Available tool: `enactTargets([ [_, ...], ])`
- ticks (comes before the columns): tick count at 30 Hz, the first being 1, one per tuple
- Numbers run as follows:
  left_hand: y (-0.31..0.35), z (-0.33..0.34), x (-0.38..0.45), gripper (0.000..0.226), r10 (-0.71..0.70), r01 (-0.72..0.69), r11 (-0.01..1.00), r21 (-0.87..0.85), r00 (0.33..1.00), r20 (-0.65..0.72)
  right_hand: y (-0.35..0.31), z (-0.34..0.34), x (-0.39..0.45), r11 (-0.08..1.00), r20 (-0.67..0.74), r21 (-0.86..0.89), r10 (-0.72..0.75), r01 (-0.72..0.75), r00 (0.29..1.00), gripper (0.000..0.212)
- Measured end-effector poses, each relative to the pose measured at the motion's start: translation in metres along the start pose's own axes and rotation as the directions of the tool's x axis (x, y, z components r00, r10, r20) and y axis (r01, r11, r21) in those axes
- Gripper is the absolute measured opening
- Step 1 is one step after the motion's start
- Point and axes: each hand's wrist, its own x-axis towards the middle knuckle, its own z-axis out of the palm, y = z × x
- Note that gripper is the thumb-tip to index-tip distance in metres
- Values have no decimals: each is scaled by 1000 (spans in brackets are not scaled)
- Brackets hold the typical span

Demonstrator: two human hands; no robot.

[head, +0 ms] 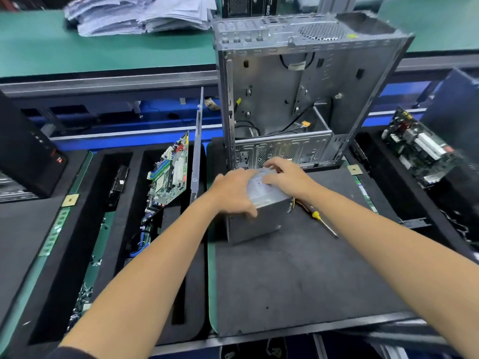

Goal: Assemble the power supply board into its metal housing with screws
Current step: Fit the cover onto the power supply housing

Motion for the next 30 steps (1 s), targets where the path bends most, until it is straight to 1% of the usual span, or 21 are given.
enactTargets([
  [2,-4,0,2,109,28,-29,999,16,999,34,0,-2,0,1000,94,9,4,-5,996,26],
  [4,-7,3,1,114,7,-7,1000,9,999,35,0,-3,2,999,135,31,13,-17,991,15],
  [6,-6,12,-1,112,-25,25,997,79,1000,-4,-2,-5,5,998,148,35,39,-45,988,9],
  [7,-5,17,-1,108,-28,31,994,104,999,-32,-4,-6,8,997,158,42,52,-60,986,12],
  [8,-4,21,-1,101,-36,42,996,78,997,-74,-5,-7,10,996,169,52,64,-74,984,16],
  [9,-4,22,-1,91,-64,63,998,-6,988,-143,-7,-8,11,994,179,64,75,-88,981,20],
  [10,-5,23,0,76,-119,89,987,-132,963,-241,-8,-9,12,993,186,71,81,-95,979,20],
  [11,-8,23,1,58,-202,110,958,-265,914,-351,-10,-9,13,992,190,75,83,-99,978,18],
  [12,-10,23,1,40,-306,137,915,-379,848,-432,-10,-9,13,992,191,74,87,-103,978,15],
  [13,-14,23,1,28,-421,165,845,-508,791,-443,-11,-8,13,993,188,60,89,-102,978,18],
  [14,-15,25,1,26,-530,180,736,-653,752,-391,-10,-7,13,995,179,37,84,-92,980,24],
  [15,-15,27,0,26,-616,185,590,-786,732,-291,-9,-6,13,996,167,29,73,-79,983,30],
  [16,-13,29,-1,26,-669,182,442,-879,720,-187,-6,-5,13,996,160,49,62,-71,985,35],
  [17,-13,33,-2,23,-697,179,334,-926,708,-115,-3,-5,12,993,163,91,54,-70,985,37],
  [18,-13,35,-1,17,-707,175,285,-942,703,-83,-1,-4,12,989,172,128,48,-70,984,37],
  [20,-13,36,-1,9,-708,140,249,-958,702,-81,1,-4,12,990,183,130,26,-50,983,34],
  [22,-14,34,1,8,-694,108,258,-960,713,-106,1,-6,11,997,173,70,-4,-8,985,31],
  [26,-13,28,8,5,-628,95,315,-944,767,-132,1,-18,11,999,202,-28,-25,31,979,23],
  [28,-13,25,11,4,-601,98,301,-948,792,-109,-1,-23,11,995,244,-86,-26,48,969,18],
  [30,-14,24,13,4,-584,97,278,-956,807,-88,-3,-24,10,990,257,-131,-21,57,966,22],
])
